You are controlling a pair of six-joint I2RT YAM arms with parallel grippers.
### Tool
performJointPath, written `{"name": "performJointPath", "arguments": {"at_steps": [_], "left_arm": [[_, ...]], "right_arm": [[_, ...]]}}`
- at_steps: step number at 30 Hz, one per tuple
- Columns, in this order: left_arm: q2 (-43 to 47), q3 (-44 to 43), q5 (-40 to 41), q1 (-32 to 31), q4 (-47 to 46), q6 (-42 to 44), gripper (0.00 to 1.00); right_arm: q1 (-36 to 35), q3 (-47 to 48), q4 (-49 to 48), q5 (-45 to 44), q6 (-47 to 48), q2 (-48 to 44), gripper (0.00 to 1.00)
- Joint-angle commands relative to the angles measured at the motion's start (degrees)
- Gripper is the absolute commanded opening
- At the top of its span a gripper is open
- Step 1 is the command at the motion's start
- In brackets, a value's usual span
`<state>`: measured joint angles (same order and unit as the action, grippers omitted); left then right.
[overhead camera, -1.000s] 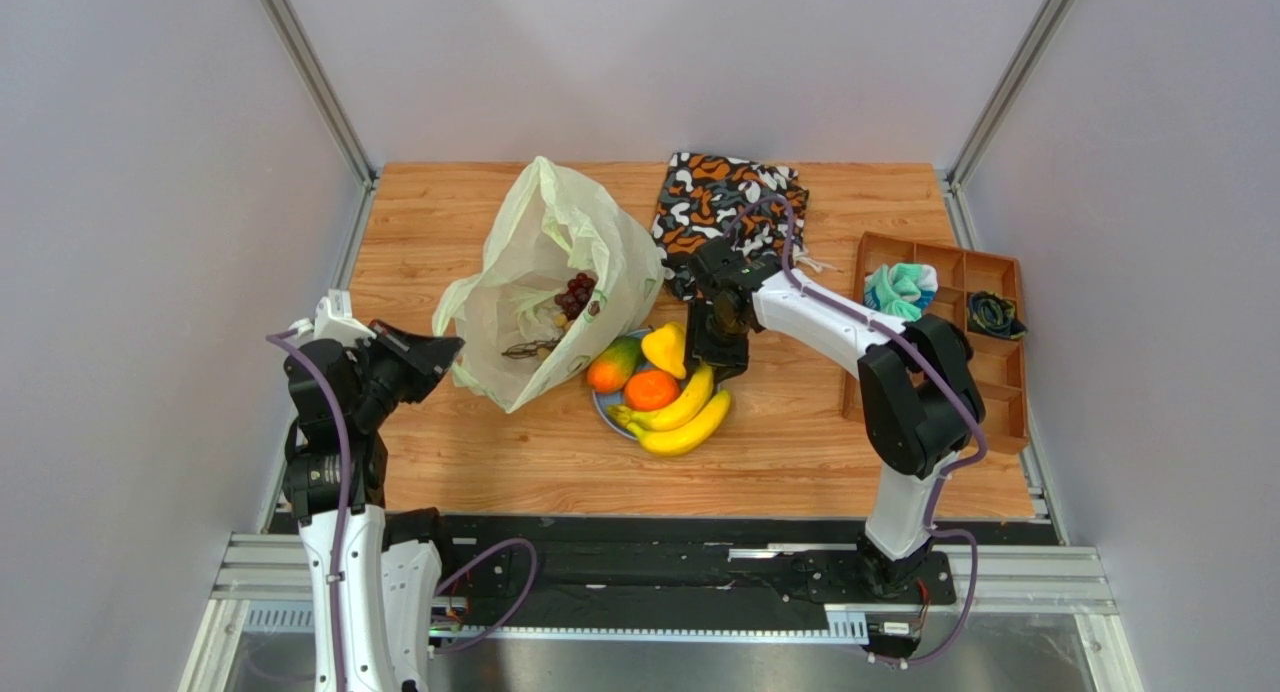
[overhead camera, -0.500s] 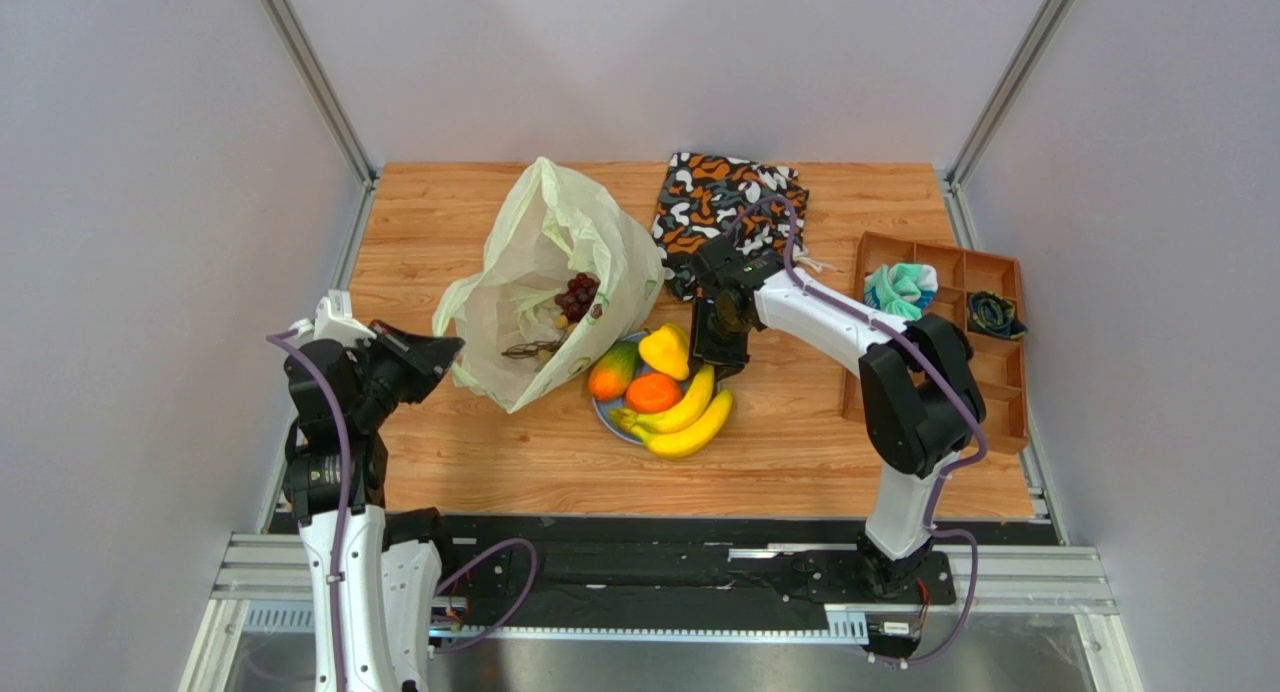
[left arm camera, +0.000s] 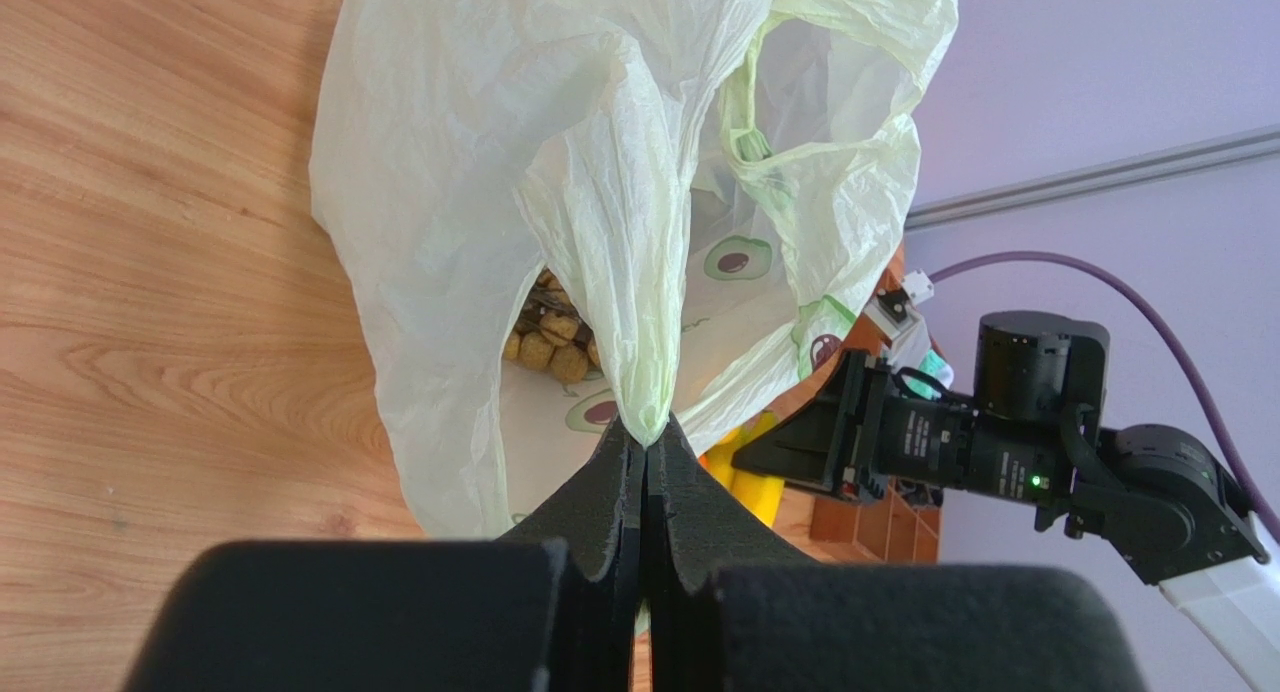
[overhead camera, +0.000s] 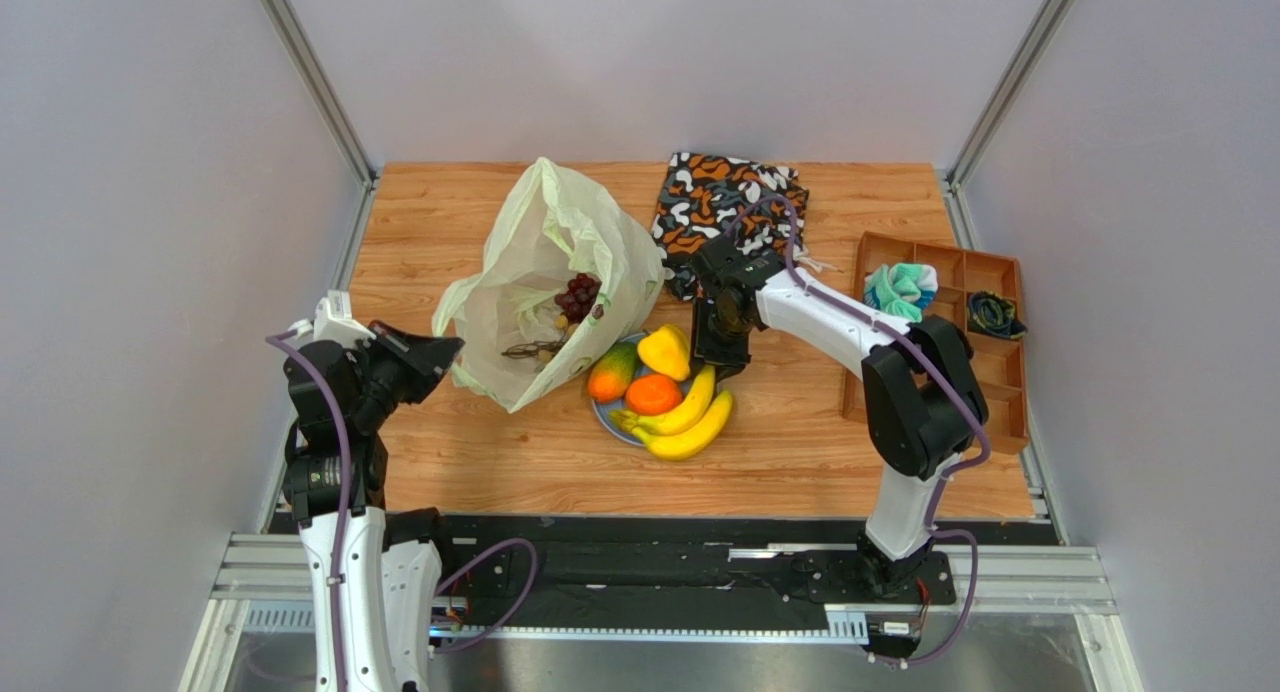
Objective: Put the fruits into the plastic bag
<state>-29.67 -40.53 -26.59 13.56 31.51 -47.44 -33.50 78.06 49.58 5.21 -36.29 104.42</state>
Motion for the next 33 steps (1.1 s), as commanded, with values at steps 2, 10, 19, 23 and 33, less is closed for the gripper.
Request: {"name": "performJointPath", "arguments": {"at_steps": [2, 10, 19, 23, 33], "left_arm": [[0.32, -0.60, 0.13, -0.11, -1.18, 0.24, 0.00], [0.40, -0.77, 0.31, -0.11, -1.01, 0.42, 0.00], [-0.12, -1.30, 0.57, -0.11, -1.10, 0.68, 0.00], [-0.47, -1.65, 0.57, -0.11, -1.27, 0.59, 0.00], [-0.91, -3.15, 0.49, -0.03, -0.66, 0.77, 0.00]], "right_arm": [[0.10, 2.62, 2.80, -1.08, 1.40, -4.84, 0.00], [0.10, 2.36, 4.47, -2.93, 3.15, -8.18, 0.00], [0.10, 1.83, 2.89, -1.61, 6.50, -13.36, 0.00], [0.10, 3.50, 1.75, -1.35, 6.67, -15.73, 0.00], [-0.43, 11.40, -6.68, 0.59, 6.32, -19.96, 0.00]]}}
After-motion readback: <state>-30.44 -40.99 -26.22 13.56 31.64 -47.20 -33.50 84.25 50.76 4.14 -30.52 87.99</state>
